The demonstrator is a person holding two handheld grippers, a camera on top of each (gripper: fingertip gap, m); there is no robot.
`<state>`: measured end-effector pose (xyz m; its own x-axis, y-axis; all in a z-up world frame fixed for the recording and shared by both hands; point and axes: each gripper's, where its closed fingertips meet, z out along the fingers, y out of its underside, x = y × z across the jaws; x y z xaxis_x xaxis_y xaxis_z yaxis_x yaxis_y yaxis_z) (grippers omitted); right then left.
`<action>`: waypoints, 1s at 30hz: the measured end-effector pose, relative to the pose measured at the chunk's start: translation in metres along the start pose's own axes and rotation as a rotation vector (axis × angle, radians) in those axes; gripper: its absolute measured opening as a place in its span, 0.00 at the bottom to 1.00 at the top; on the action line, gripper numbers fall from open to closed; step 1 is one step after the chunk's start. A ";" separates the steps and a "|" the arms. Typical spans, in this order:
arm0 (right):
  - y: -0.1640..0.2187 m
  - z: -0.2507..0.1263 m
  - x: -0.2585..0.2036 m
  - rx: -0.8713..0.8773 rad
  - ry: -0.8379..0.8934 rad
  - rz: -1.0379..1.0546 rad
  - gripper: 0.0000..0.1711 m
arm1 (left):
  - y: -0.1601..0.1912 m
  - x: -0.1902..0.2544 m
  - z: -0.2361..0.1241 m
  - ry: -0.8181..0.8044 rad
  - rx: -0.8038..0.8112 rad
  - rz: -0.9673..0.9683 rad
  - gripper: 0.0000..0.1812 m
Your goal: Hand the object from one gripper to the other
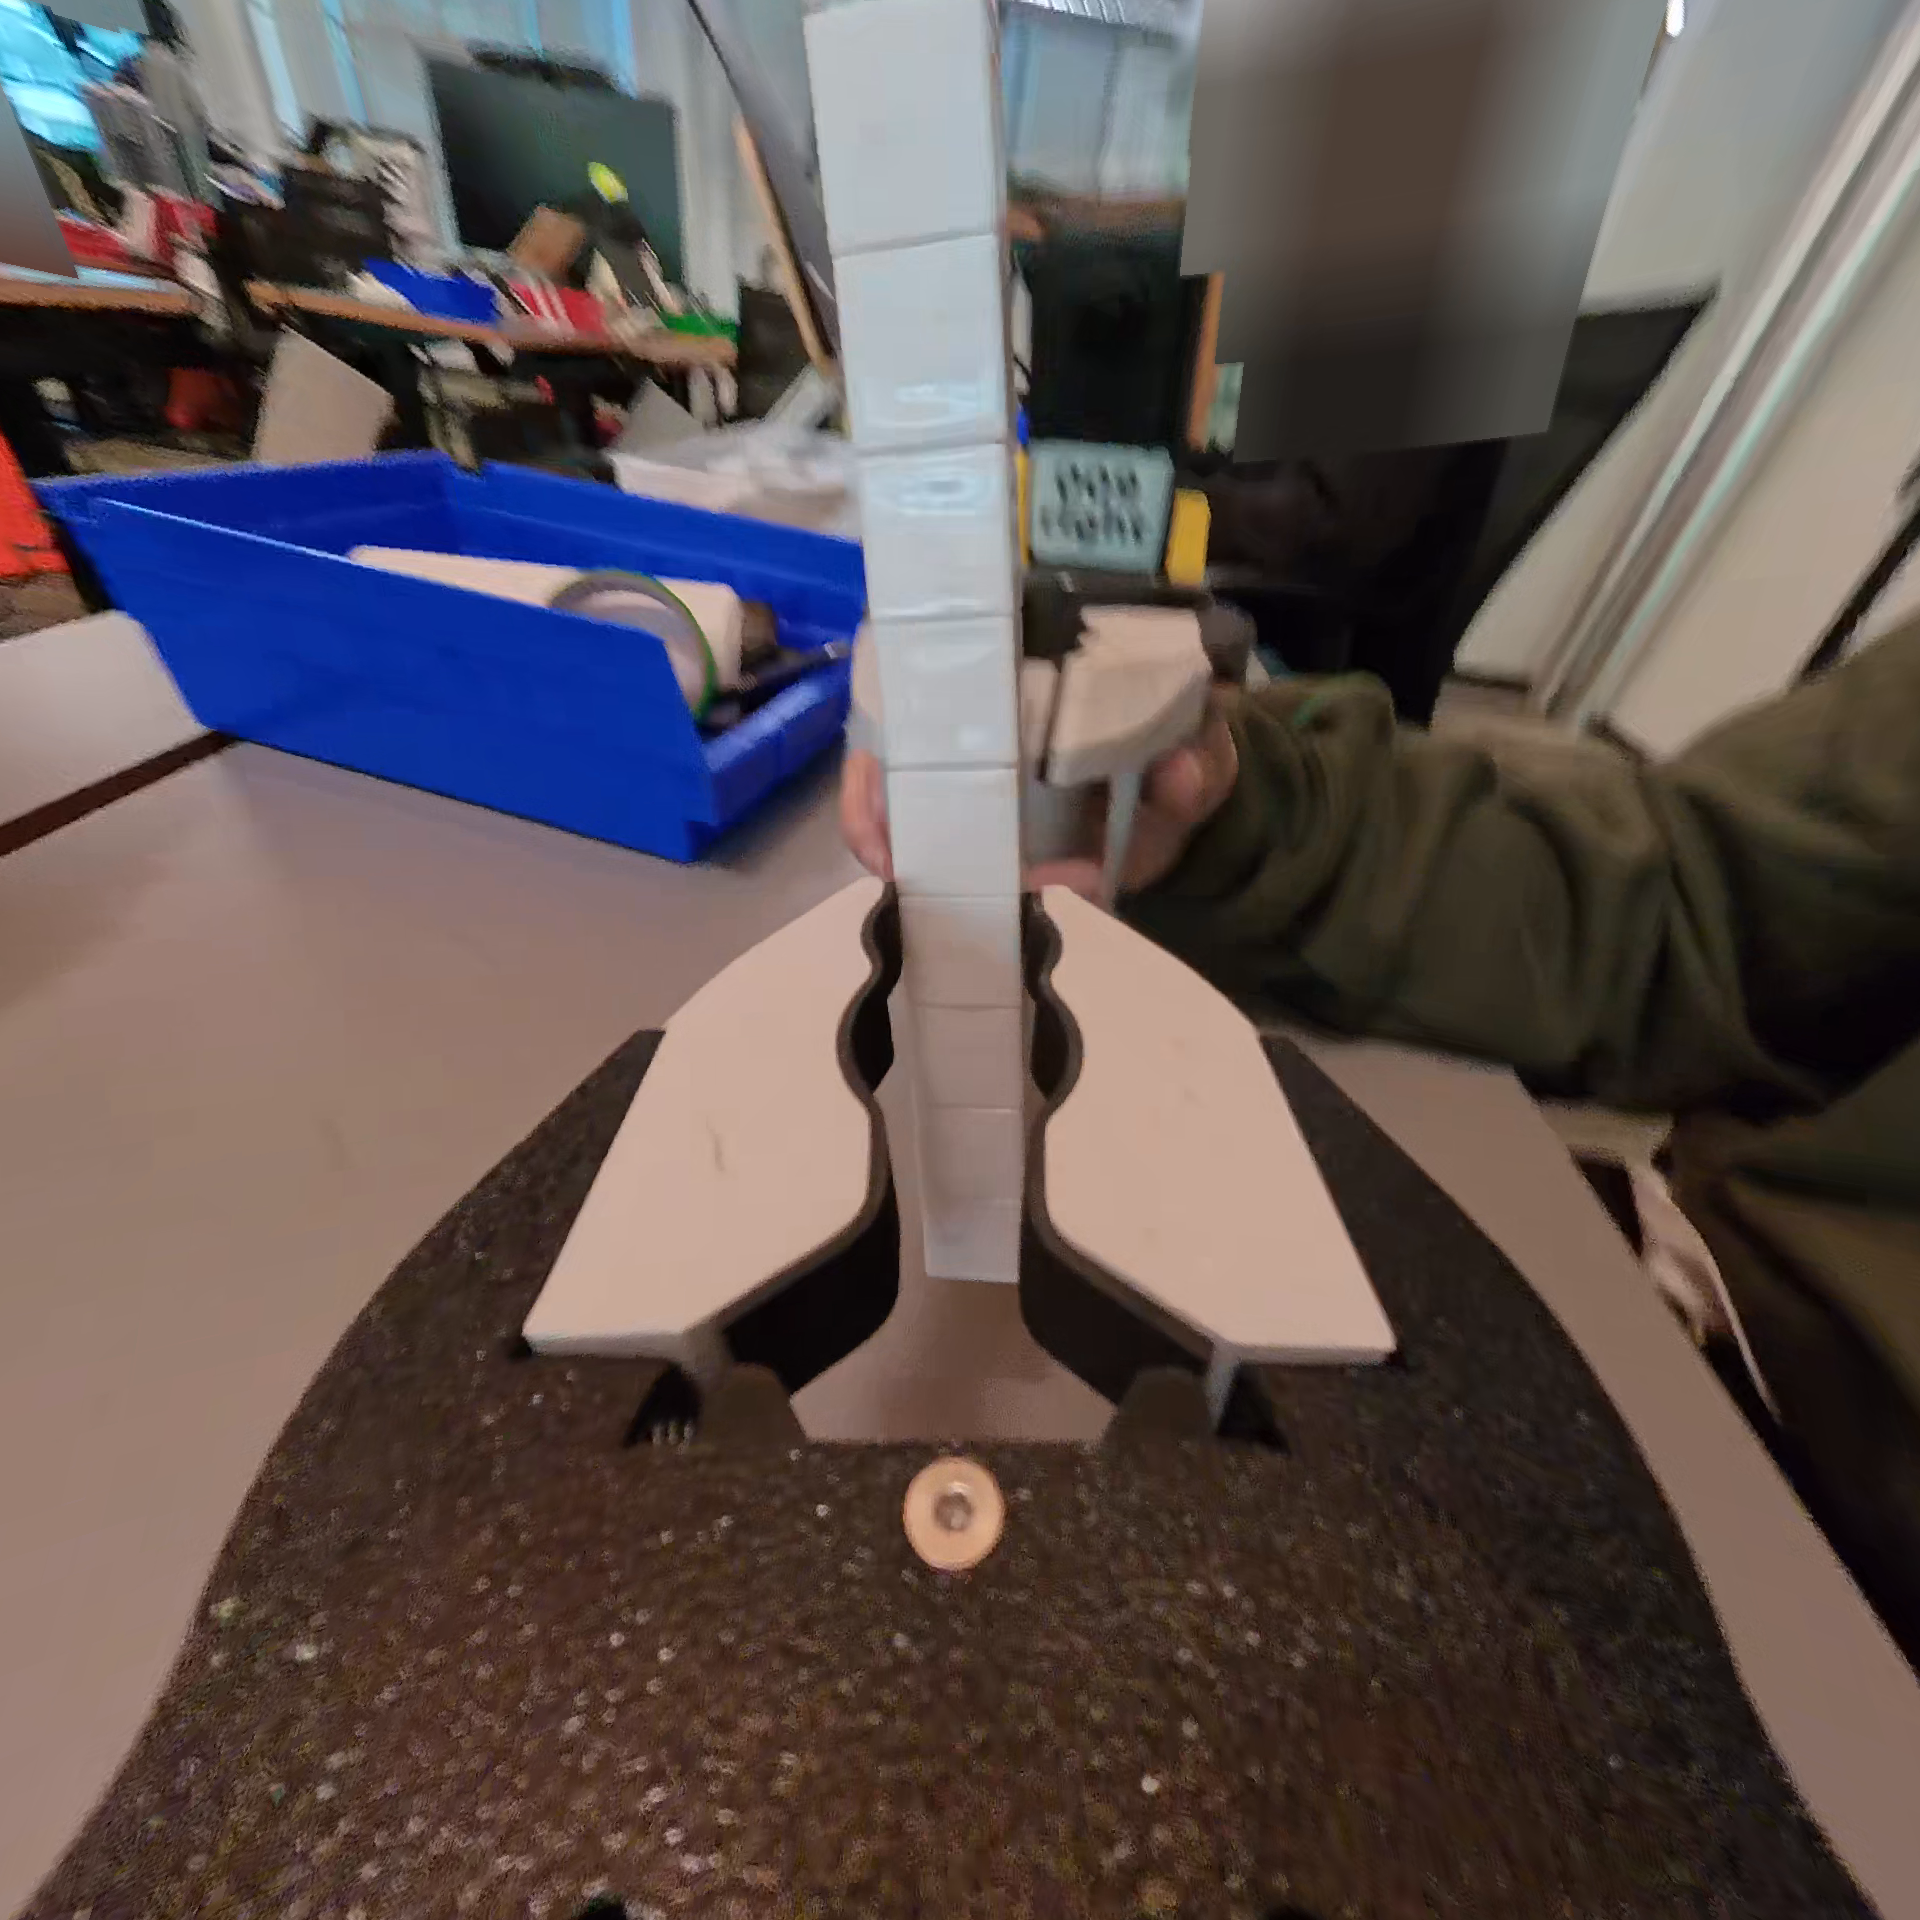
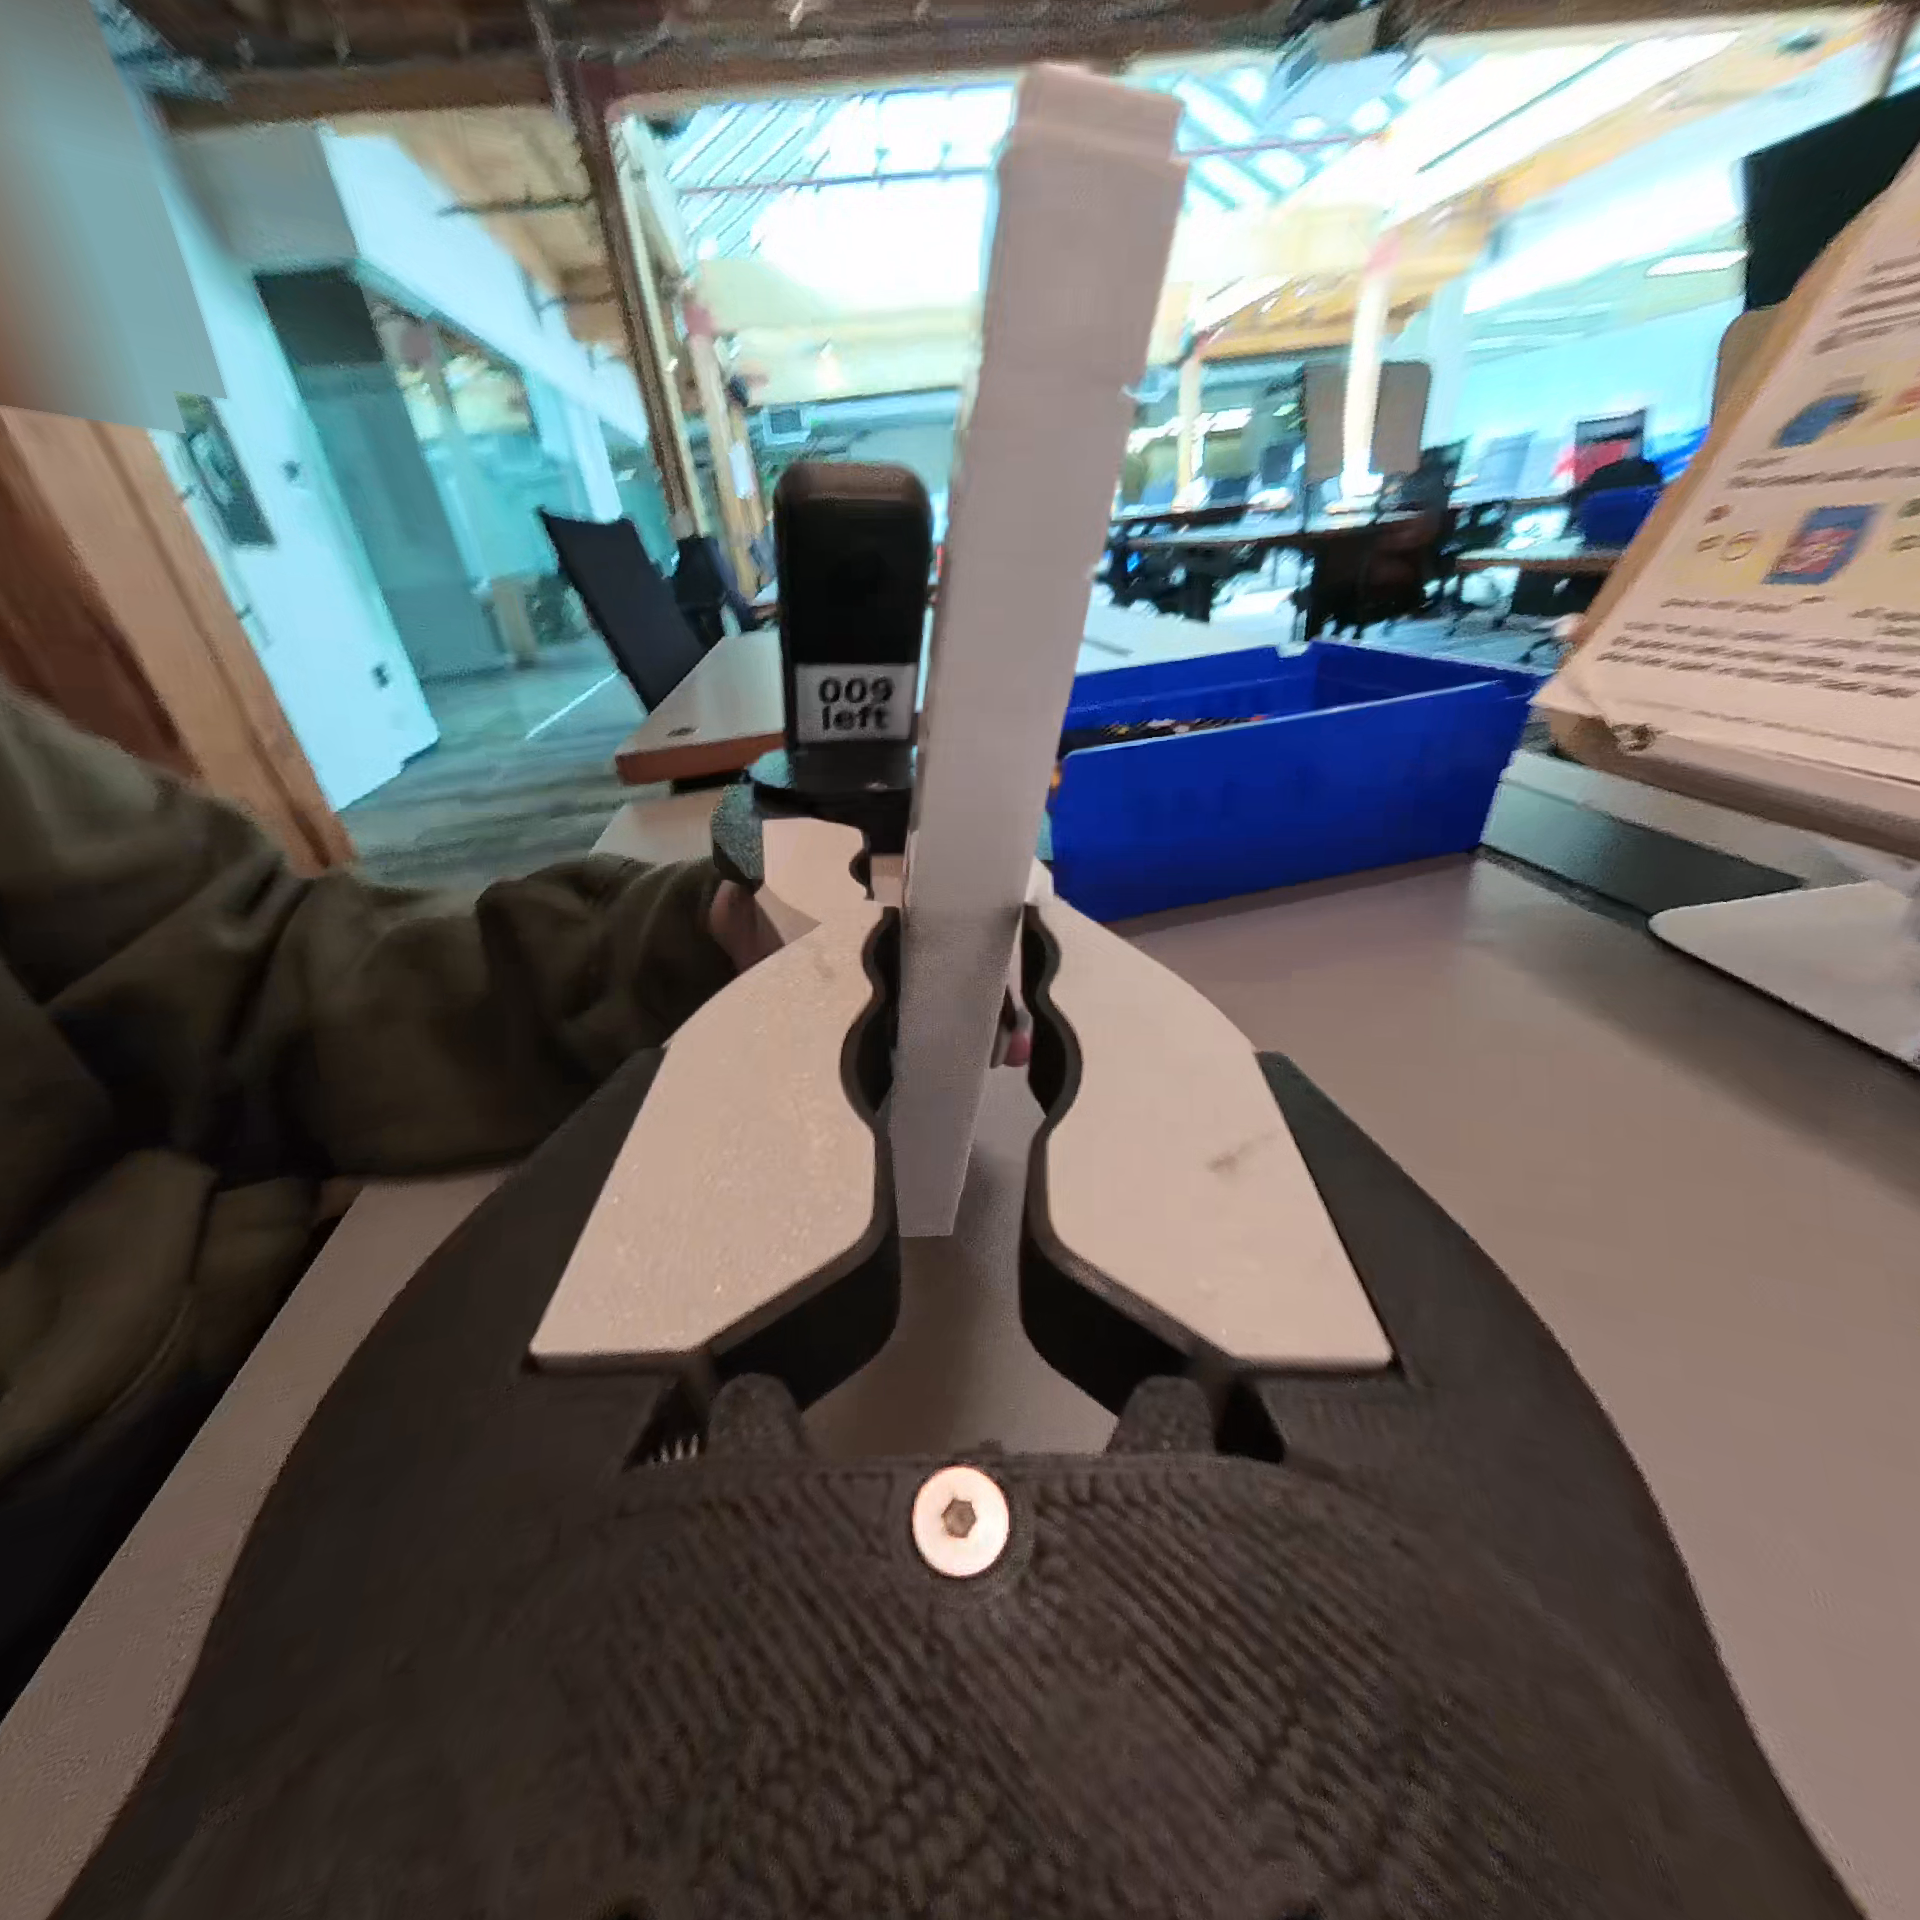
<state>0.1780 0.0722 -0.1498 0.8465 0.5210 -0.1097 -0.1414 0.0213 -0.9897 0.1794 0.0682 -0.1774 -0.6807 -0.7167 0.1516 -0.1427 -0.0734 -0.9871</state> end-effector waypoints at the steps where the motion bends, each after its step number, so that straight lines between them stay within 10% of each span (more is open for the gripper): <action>1: 0.000 -0.001 0.002 0.015 0.015 0.002 0.17 | -0.009 -0.007 -0.003 -0.037 0.070 -0.043 0.12; 5: 0.024 0.008 0.012 -0.116 0.079 0.014 0.32 | -0.034 -0.031 -0.022 -0.144 0.303 -0.156 0.12; 12: 0.042 0.026 0.012 -0.127 0.131 -0.004 0.15 | -0.034 -0.026 -0.020 -0.122 0.323 -0.134 0.12; 24: 0.061 0.003 0.008 -0.313 0.000 -0.082 0.13 | -0.034 -0.021 -0.038 -0.127 0.202 0.051 0.25; 30: 0.067 -0.003 0.006 -0.370 -0.015 -0.124 0.13 | -0.033 -0.015 -0.042 -0.062 0.181 0.057 0.13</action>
<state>0.1752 0.0741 -0.2166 0.8375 0.5463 0.0113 0.1583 -0.2227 -0.9619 0.1637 0.1103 -0.1453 -0.6380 -0.7639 0.0976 0.0296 -0.1509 -0.9881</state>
